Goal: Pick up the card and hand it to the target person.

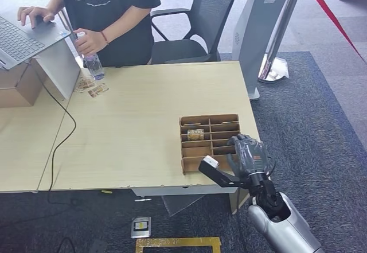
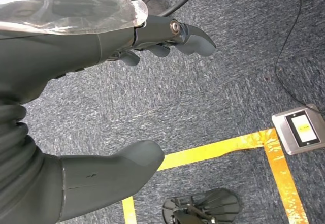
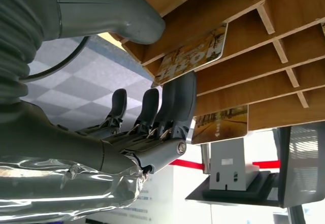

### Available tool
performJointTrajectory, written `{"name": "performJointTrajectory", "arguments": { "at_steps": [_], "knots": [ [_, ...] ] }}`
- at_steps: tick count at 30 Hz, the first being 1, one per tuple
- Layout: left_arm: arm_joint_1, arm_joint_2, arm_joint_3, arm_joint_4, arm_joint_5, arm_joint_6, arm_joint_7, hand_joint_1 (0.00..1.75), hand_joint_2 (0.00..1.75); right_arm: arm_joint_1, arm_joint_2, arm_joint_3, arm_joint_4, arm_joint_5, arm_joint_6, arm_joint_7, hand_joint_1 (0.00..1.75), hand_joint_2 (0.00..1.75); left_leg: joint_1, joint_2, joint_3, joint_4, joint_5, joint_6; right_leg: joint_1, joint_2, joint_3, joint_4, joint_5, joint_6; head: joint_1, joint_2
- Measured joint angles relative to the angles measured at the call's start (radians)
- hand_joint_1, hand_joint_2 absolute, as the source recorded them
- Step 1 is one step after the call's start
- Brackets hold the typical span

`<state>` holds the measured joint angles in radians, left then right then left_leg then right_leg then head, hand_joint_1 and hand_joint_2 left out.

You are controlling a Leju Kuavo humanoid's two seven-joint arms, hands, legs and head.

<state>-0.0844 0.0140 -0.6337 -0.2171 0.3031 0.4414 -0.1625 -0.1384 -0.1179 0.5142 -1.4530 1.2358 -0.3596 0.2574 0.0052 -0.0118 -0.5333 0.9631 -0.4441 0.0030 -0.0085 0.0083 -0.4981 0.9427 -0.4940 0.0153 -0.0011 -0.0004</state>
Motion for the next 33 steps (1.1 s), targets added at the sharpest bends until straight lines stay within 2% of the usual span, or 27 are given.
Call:
{"name": "performJointTrajectory", "arguments": {
  "at_steps": [3,5,6,10,14,22,29,33],
  "knots": [
    [0.0,0.0,-0.001,0.0,-0.001,0.0,0.0,0.0,1.75,0.0,0.0,0.0,0.0,0.004,0.002,0.009,0.87,1.75,0.0,0.0,0.0,0.0,0.0,0.0,0.0,0.0,0.0,0.0,0.0,0.0,0.0,0.0],
    [0.0,-0.001,-0.002,0.0,-0.002,-0.001,0.001,0.0,1.75,0.0,0.0,0.0,0.0,0.011,0.005,0.019,0.94,1.75,0.0,0.0,0.0,0.0,0.0,0.0,0.0,0.0,0.0,0.0,0.0,0.0,0.0,0.0],
    [0.0,-0.001,-0.003,0.0,-0.003,-0.001,0.001,0.0,1.75,0.0,0.0,-0.001,0.0,0.018,0.007,0.024,1.0,1.75,0.0,0.0,0.0,0.0,0.0,0.0,0.0,0.0,0.0,0.0,0.0,0.0,0.0,0.0],
    [0.0,-0.002,-0.006,0.0,-0.004,-0.003,0.007,0.0,1.75,0.0,0.0,-0.001,-0.003,0.051,0.02,0.047,1.52,1.75,0.0,0.0,0.0,0.0,0.0,0.0,0.0,0.0,0.0,0.0,0.0,0.0,0.0,0.0],
    [0.0,-0.003,-0.007,0.0,-0.004,-0.004,0.01,0.0,1.75,-0.003,0.0,-0.001,-0.01,0.071,0.029,0.064,1.72,1.75,0.0,0.0,0.0,0.0,0.0,0.0,0.0,0.0,0.0,0.0,0.0,0.0,0.0,0.0],
    [0.0,-0.004,-0.007,0.0,-0.004,-0.004,0.011,0.0,1.75,-0.003,0.0,-0.002,-0.019,0.078,0.039,0.068,1.75,1.75,0.0,0.0,0.0,0.0,0.0,0.0,0.0,0.0,0.0,0.0,0.0,0.0,0.0,0.0],
    [0.0,-0.004,-0.007,0.0,-0.004,-0.007,0.011,0.0,1.75,-0.002,0.0,-0.003,-0.026,0.084,0.04,0.066,1.67,1.75,0.0,0.0,0.0,0.0,0.0,0.0,0.0,0.0,0.0,0.0,0.0,0.0,0.0,0.0],
    [0.0,-0.004,-0.007,0.0,-0.004,-0.01,0.01,0.0,1.75,-0.002,0.0,-0.007,-0.039,0.062,0.033,0.019,1.71,1.75,0.0,0.0,0.0,0.0,0.0,0.0,0.0,0.0,0.0,0.0,0.0,0.0,0.0,0.0]
  ]
}}
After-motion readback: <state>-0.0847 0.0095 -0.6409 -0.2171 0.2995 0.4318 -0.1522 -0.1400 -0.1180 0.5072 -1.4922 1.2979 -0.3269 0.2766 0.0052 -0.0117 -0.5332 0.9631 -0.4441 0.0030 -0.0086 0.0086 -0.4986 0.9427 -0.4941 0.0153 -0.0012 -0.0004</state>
